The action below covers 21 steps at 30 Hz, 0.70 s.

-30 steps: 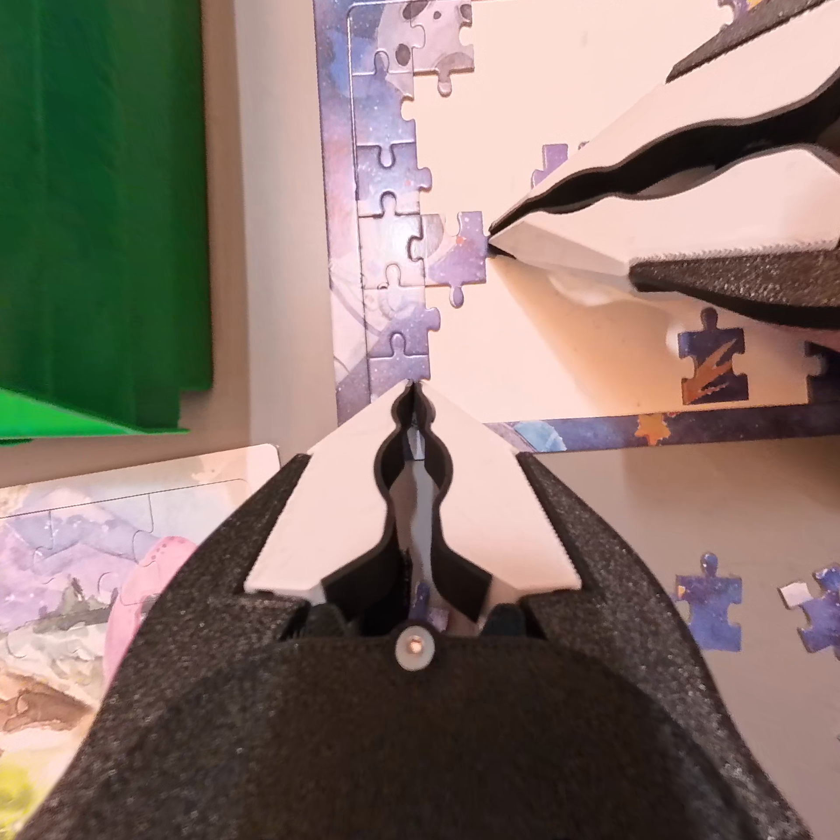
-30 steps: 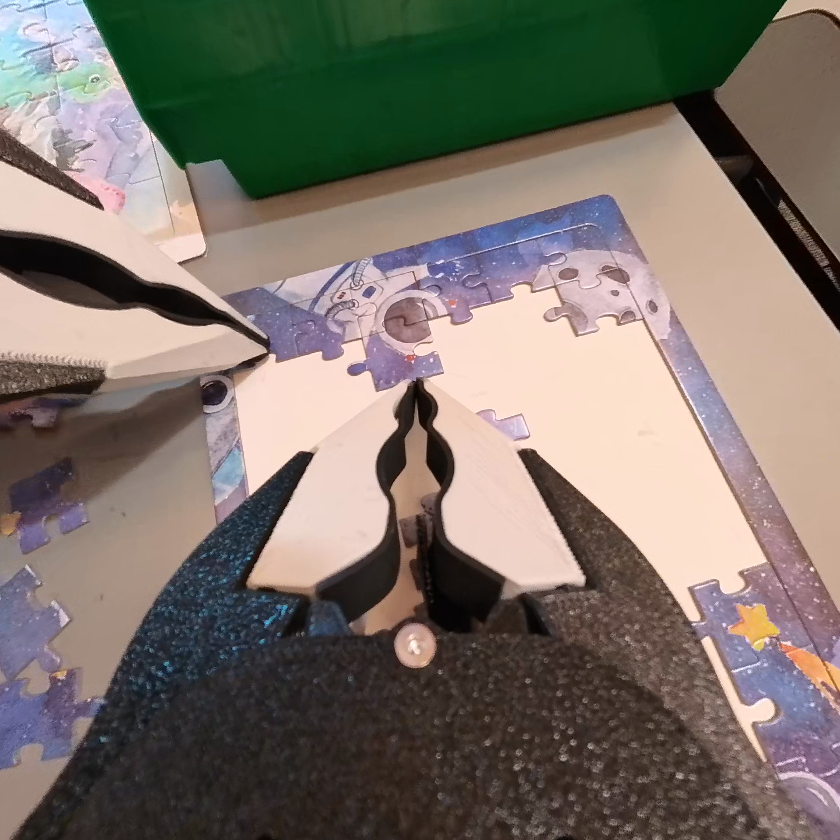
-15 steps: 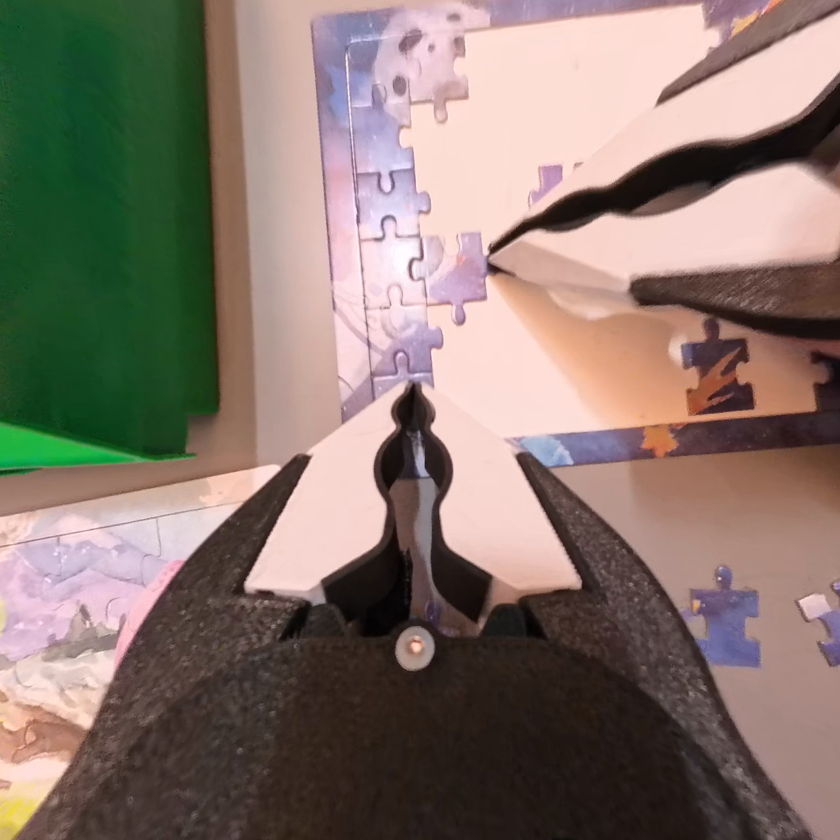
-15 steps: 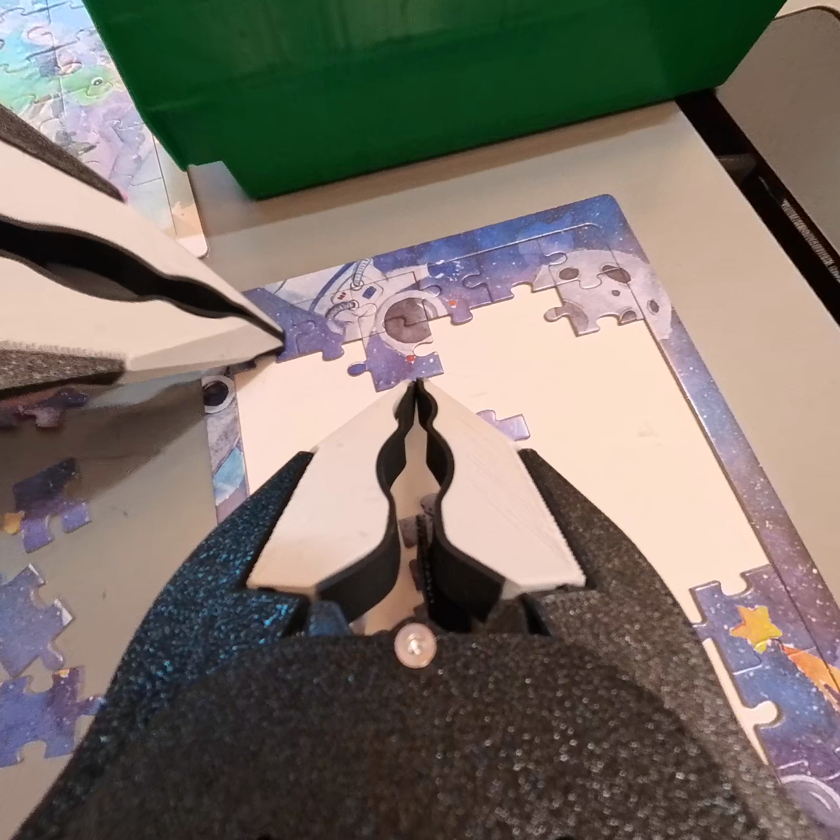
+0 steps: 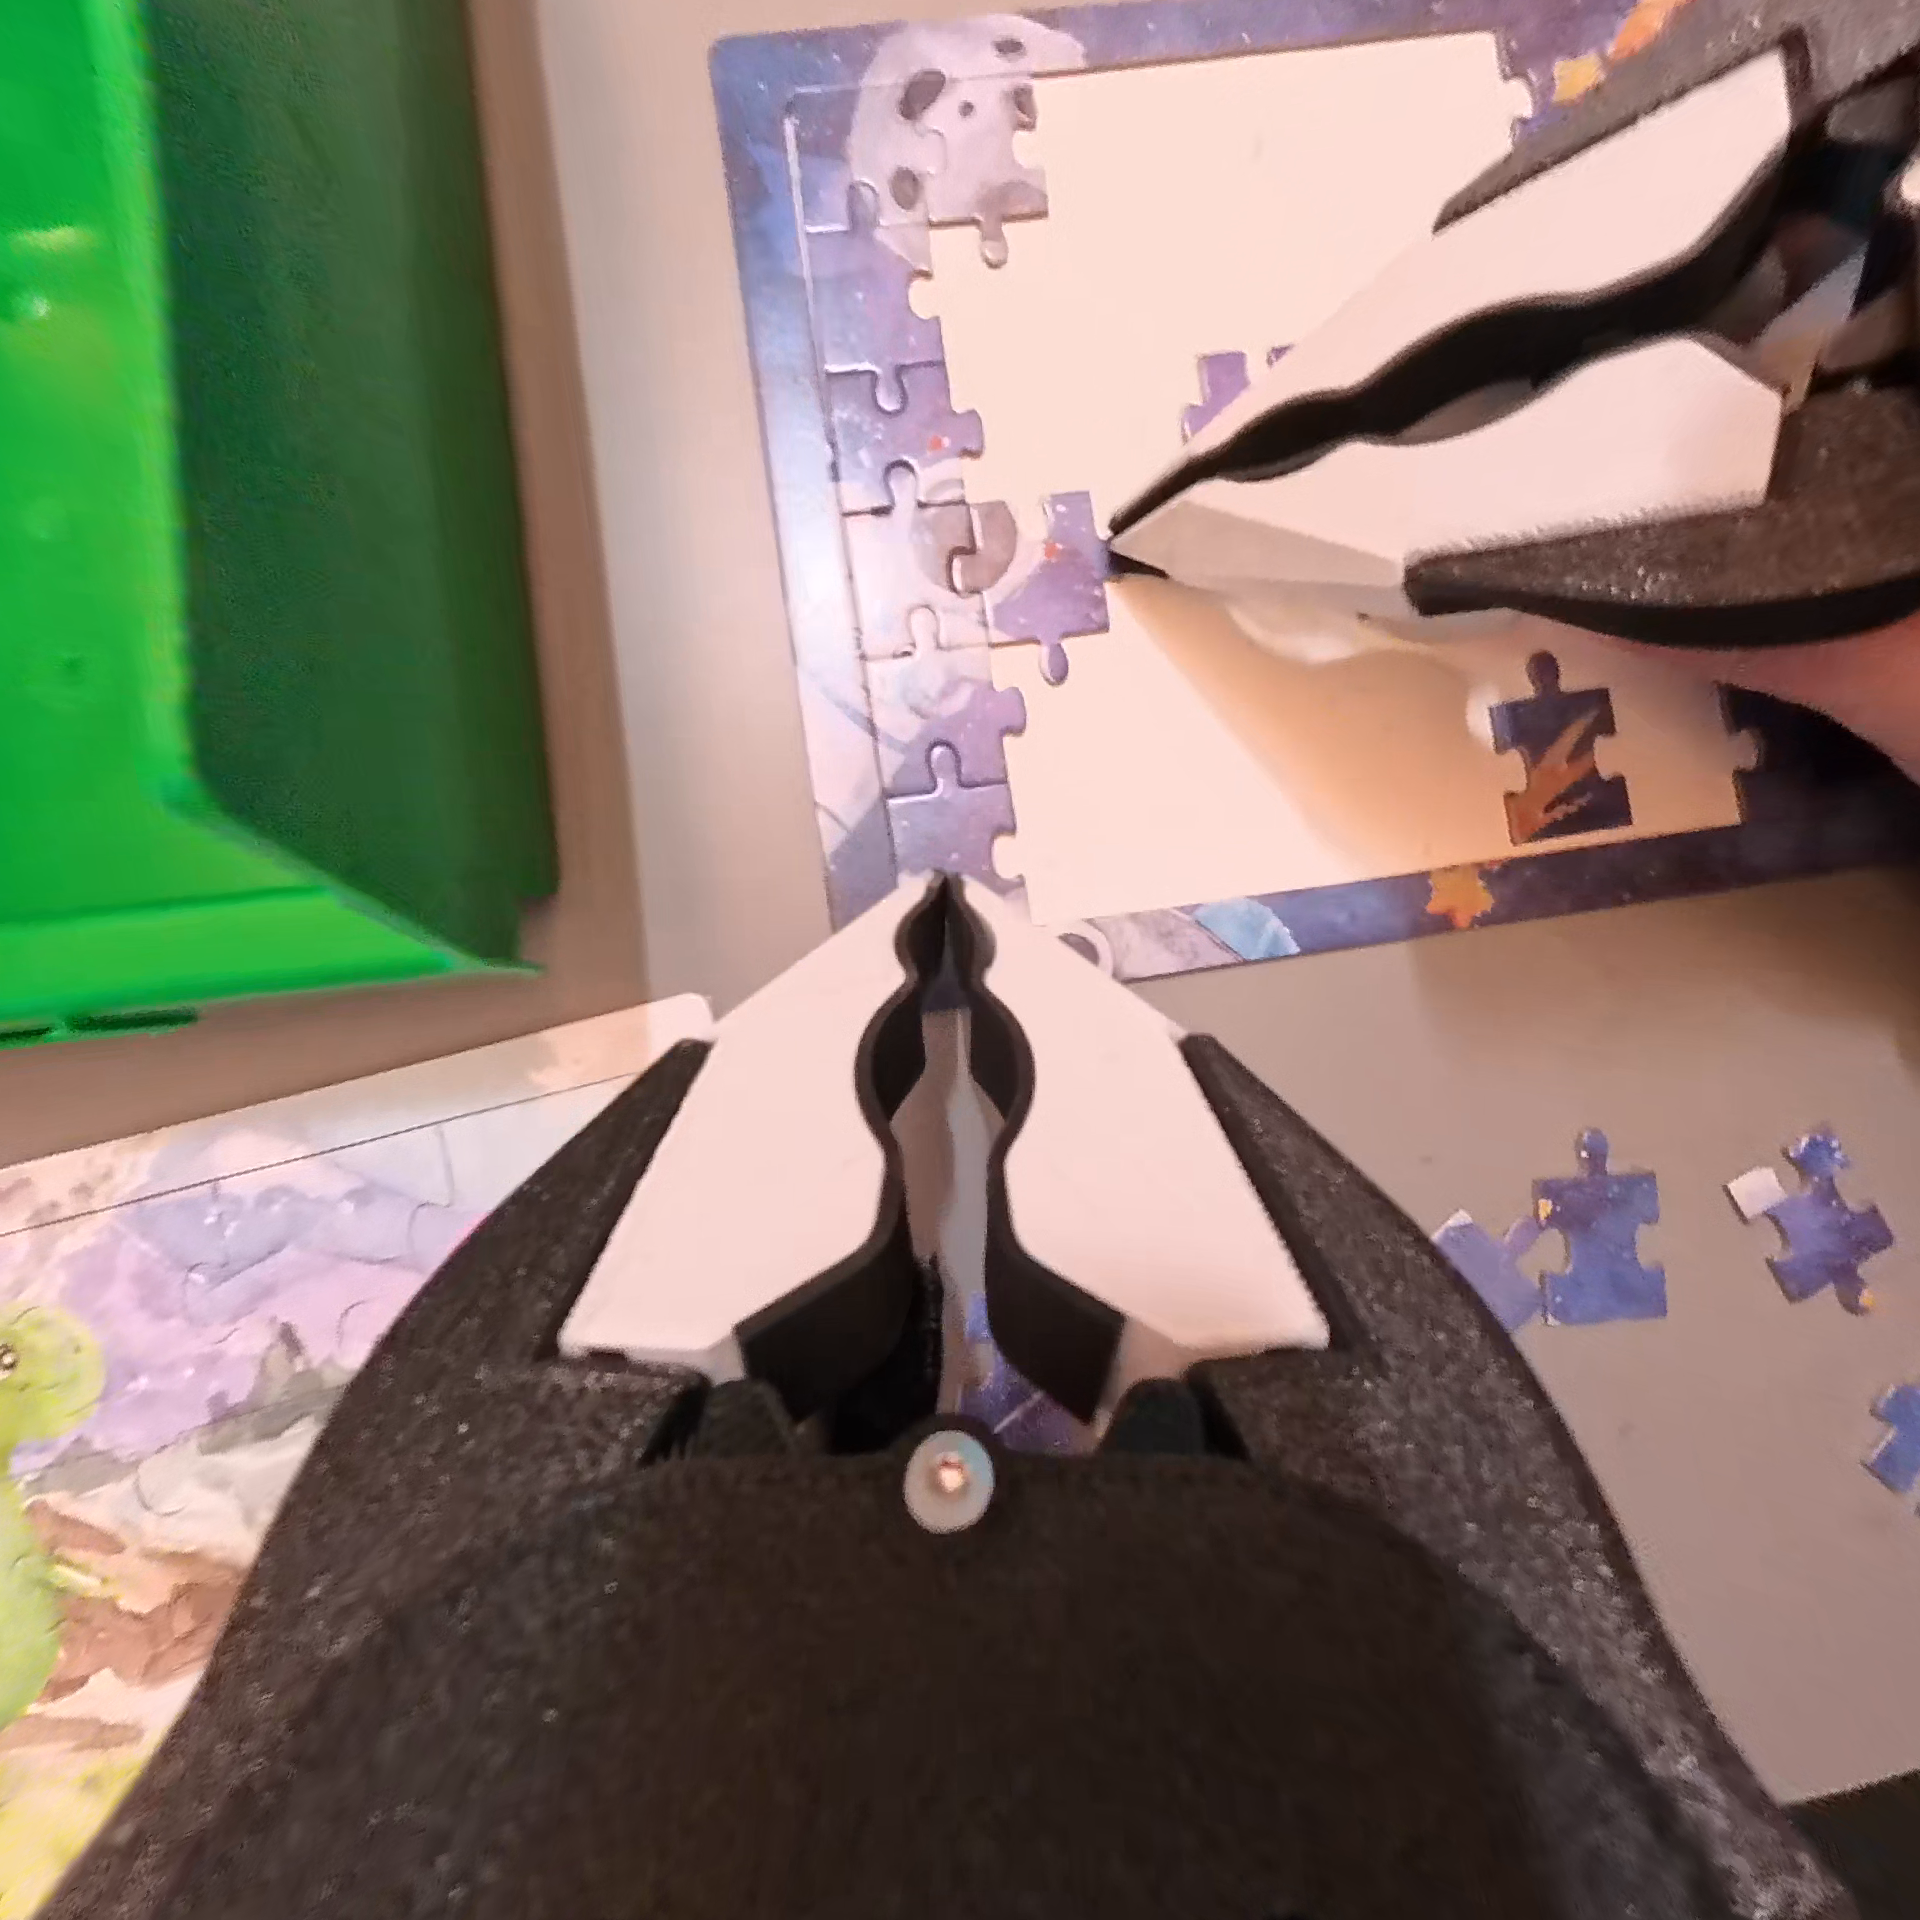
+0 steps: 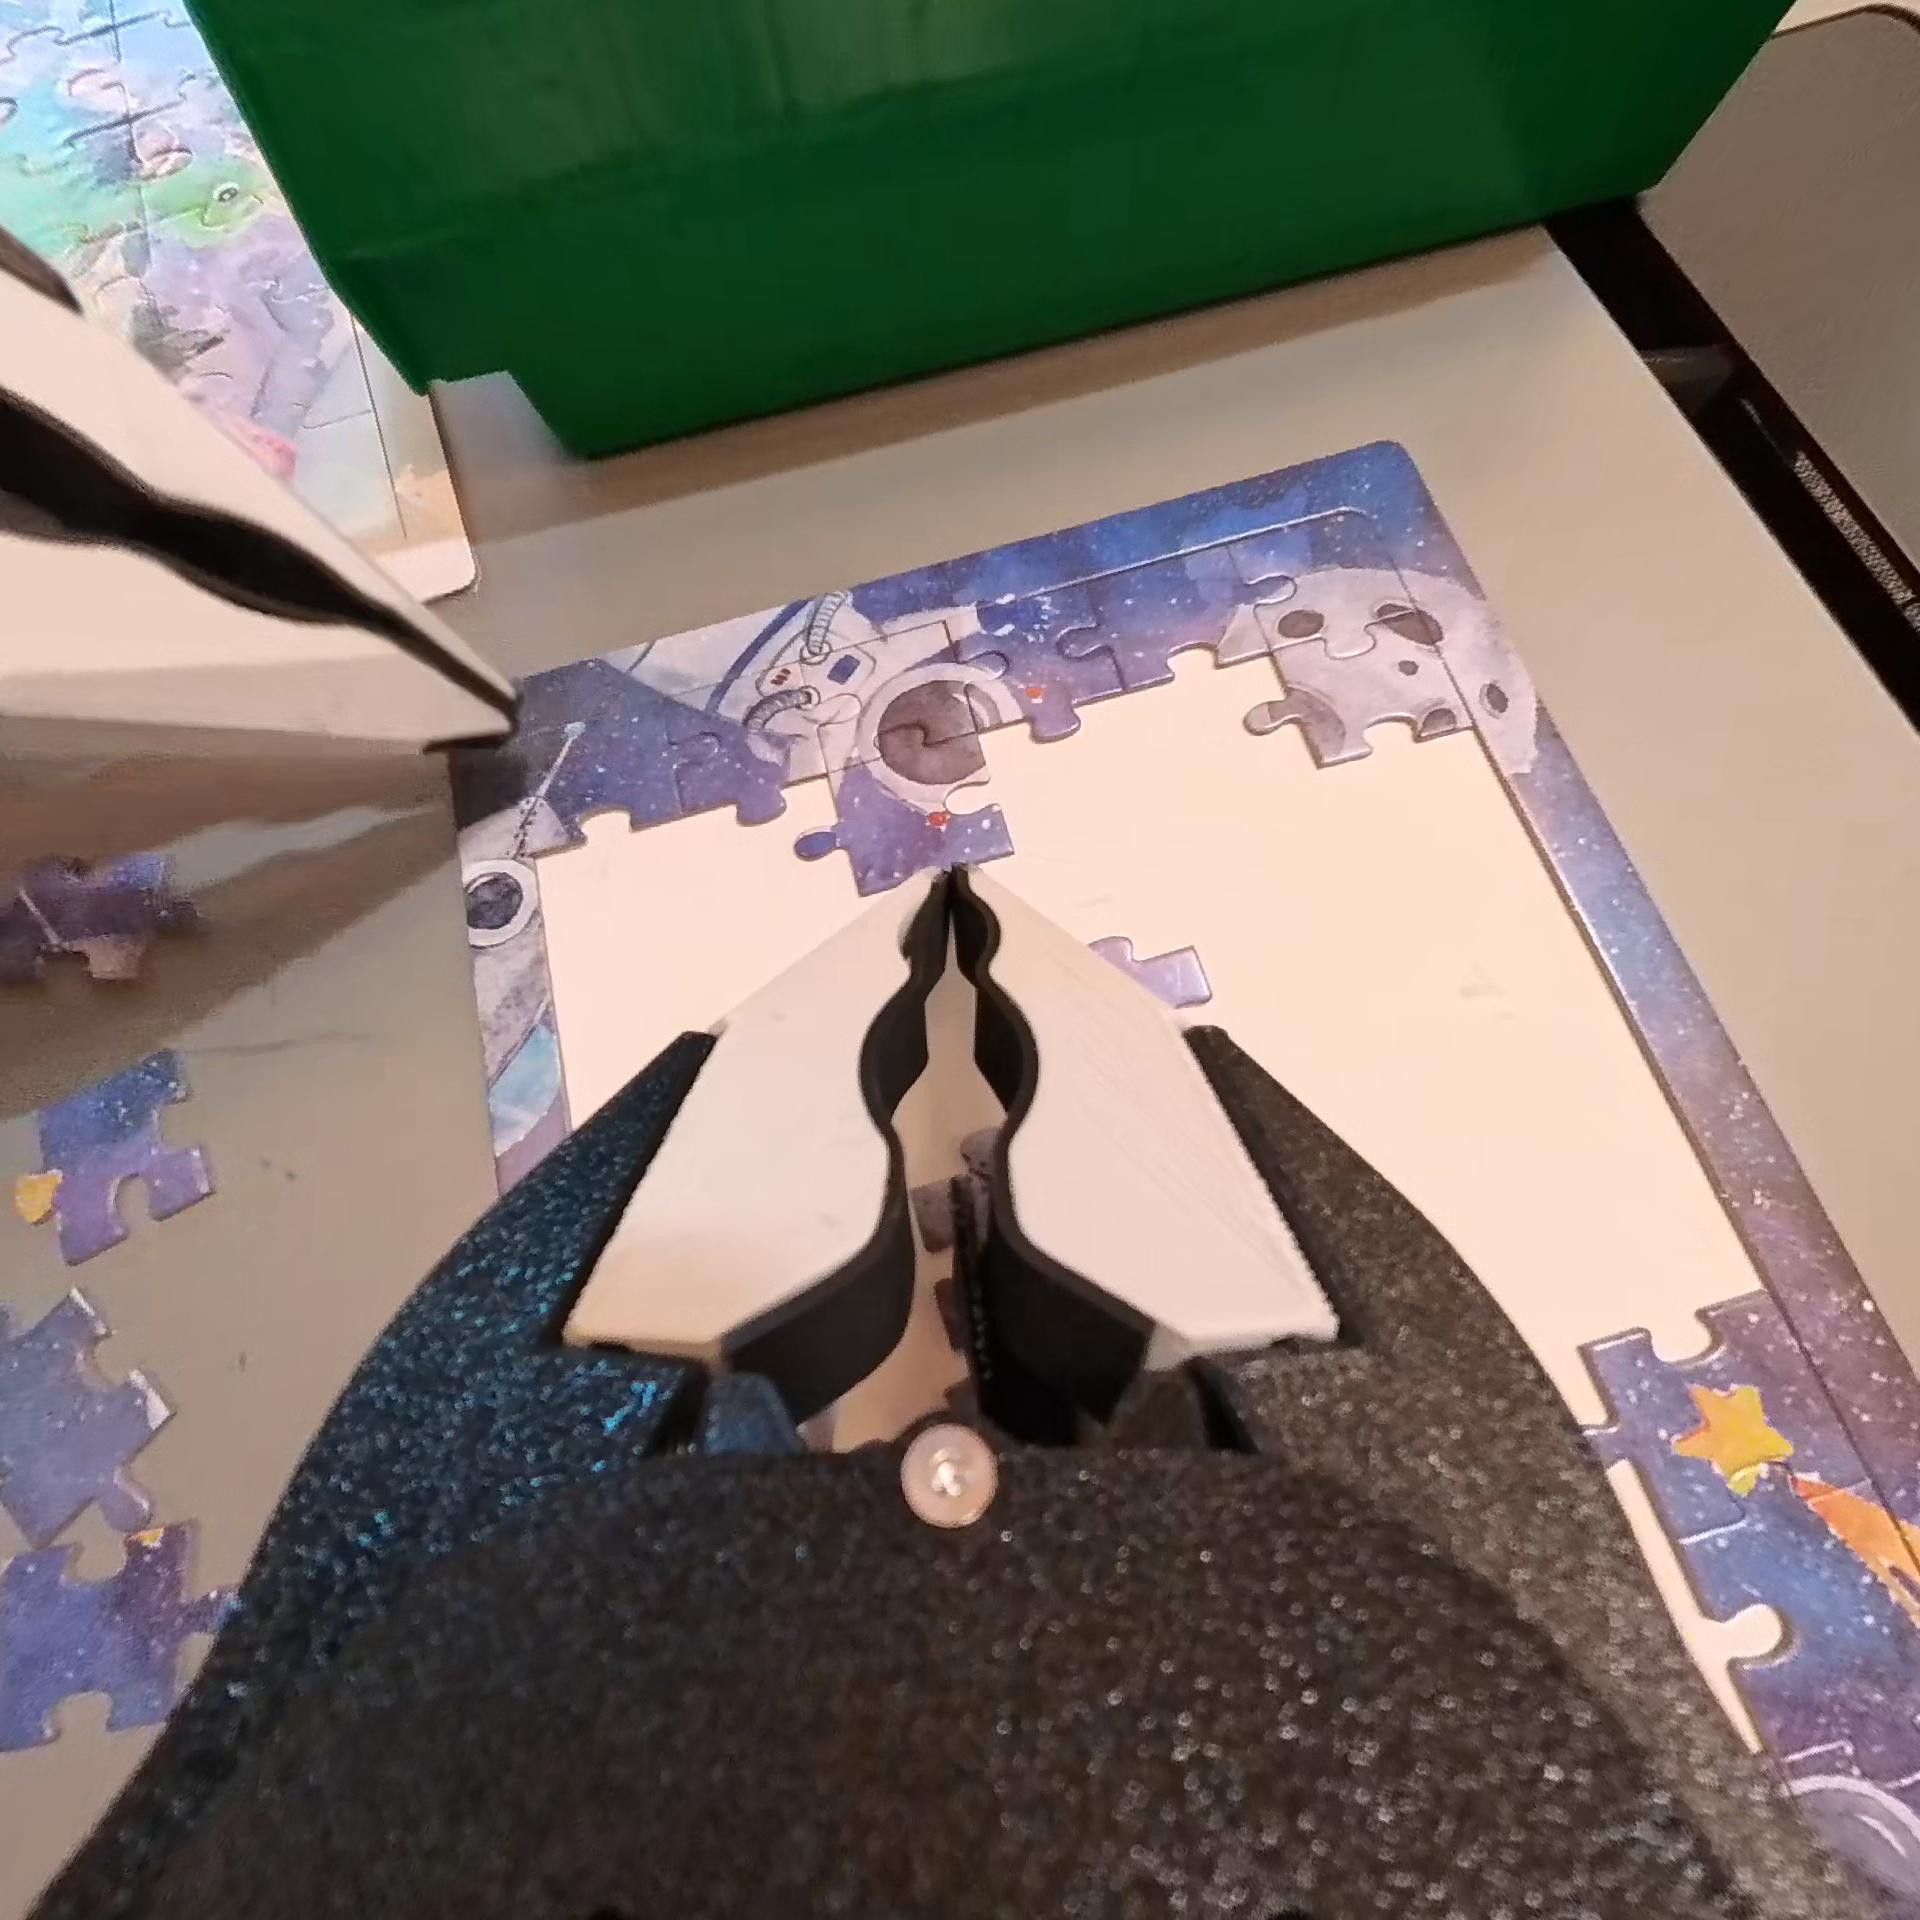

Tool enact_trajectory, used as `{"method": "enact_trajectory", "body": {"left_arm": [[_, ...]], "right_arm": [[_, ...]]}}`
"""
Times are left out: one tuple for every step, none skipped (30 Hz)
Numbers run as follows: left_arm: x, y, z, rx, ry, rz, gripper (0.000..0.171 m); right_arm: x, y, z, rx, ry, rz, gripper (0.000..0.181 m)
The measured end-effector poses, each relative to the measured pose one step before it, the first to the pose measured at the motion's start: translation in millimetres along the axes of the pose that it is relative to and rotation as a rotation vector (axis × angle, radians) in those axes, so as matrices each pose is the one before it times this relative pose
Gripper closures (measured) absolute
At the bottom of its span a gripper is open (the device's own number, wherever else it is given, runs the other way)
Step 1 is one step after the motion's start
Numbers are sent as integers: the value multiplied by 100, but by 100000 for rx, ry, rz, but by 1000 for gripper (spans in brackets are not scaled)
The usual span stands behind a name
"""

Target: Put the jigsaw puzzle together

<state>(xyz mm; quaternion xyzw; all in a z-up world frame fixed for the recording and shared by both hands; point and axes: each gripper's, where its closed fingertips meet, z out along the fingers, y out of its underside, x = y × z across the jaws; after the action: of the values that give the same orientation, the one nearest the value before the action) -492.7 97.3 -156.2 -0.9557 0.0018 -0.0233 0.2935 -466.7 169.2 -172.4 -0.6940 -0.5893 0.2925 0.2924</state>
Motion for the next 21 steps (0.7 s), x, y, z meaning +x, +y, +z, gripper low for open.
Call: {"method": "enact_trajectory", "body": {"left_arm": [[242, 294, 329, -1494, 688, 615, 171], [243, 332, 366, -1563, 495, 1000, 171], [166, 299, 340, -1092, -12, 992, 171], [36, 101, 173, 313, -471, 456, 171], [1, -17, 20, 804, -165, -288, 171], [9, 25, 0, 327, 219, -370, 171], [3, 14, -6, 366, 301, 22, 171], [-1, 6, 1, 241, 367, 55, 171], [6, -2, -12, -17, 380, 114, 171], [3, -1, -17, -308, 206, 349, 171], [-42, 13, -56, -534, -299, 575, 171], [-224, 38, -127, -422, -1159, -38, 171], [-332, -102, -239, 584, -1209, -1065, 171], [-254, -275, -282, 1609, -272, -1442, 171], [-103, -290, -186, 1378, 472, -1026, 171], [17, -128, -32, 314, 500, 86, 171], [38, 126, 176, -1012, -147, 1128, 171], [3, 376, 341, -1990, -797, 1470, 171], [-39, 220, 281, -182, -1190, 644, 171], [-53, 20, 82, 1142, -739, -673, 171], [0, 66, 14, 89, 80, -959, 171]], "right_arm": [[10, 7, -8, -1, 41, -48, 181], [-3, 1, 0, 4, 30, -38, 181], [4, 7, -8, 0, 9, -14, 181], [3, 2, -1, -11, 14, -12, 181], [8, 5, -7, 12, 32, -36, 181], [7, 5, -7, 1, -21, 24, 181], [-7, 1, -1, -9, -28, 42, 181], [6, 7, -8, -5, 20, -23, 181], [4, -9, -6, 2, -21, 27, 181], [7, 4, -6, -2, -59, 78, 181], [6, 7, -8, -3, 21, -26, 181], [6, 7, -8, 4, 63, -79, 181], [4, 6, -7, 4, 12, -16, 181], [-2, 6, -7, 0, -10, 23, 181], [3, -7, -7, -4, 16, -22, 181], [7, 5, -7, -6, -63, 76, 181], [7, 2, -5, -4, -146, 186, 181], [1, 11, 0, -5, -137, 169, 181], [1, -3, -13, -2, -85, 105, 181], [6, 5, -7, 9, 26, -19, 181], [9, 6, -7, 15, 79, -94, 181]]}}
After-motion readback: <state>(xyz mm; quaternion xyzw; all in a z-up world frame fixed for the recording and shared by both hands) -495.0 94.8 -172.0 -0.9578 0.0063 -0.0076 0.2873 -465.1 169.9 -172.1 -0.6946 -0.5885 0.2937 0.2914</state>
